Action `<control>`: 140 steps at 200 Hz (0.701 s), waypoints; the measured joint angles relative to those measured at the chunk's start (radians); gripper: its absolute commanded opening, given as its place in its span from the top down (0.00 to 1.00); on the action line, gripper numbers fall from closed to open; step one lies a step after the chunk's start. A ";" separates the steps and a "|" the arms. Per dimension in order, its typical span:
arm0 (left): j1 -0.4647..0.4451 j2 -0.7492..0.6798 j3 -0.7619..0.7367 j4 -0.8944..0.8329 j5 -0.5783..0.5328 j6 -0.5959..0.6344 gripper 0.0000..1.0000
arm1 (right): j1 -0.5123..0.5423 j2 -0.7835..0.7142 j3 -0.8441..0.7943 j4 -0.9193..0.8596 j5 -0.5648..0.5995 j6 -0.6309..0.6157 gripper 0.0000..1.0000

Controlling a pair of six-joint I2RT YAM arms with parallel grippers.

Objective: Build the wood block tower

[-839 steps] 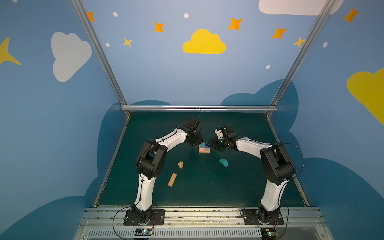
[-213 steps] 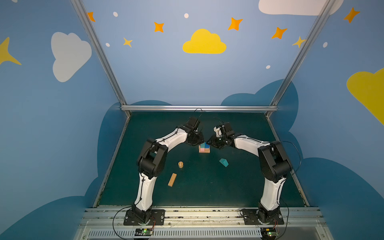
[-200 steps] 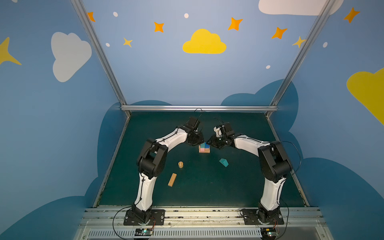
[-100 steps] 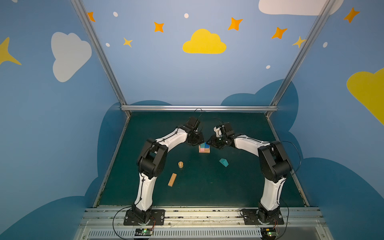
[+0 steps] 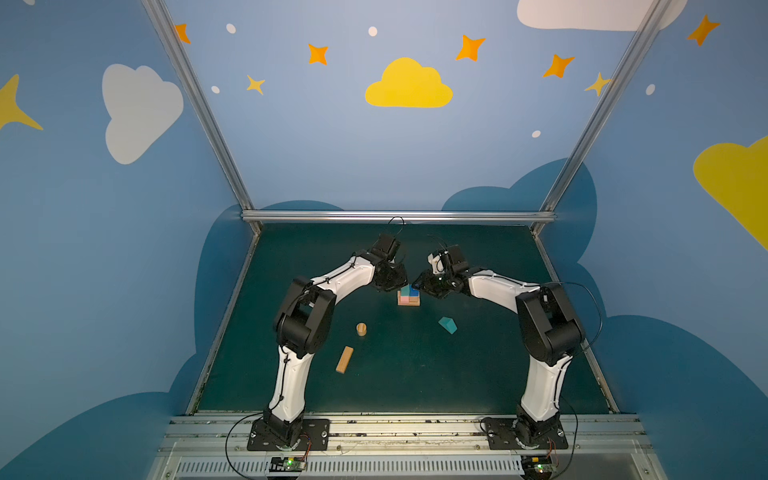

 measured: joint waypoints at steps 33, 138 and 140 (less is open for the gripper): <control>0.000 0.000 0.000 0.001 -0.002 -0.003 0.68 | 0.000 -0.008 -0.016 0.006 -0.002 0.004 0.64; 0.000 0.000 0.000 0.003 -0.002 -0.018 0.69 | 0.000 -0.020 -0.031 0.013 -0.016 0.013 0.70; 0.000 0.000 0.000 0.003 -0.002 -0.018 0.69 | 0.000 -0.020 -0.031 0.014 -0.016 0.014 0.70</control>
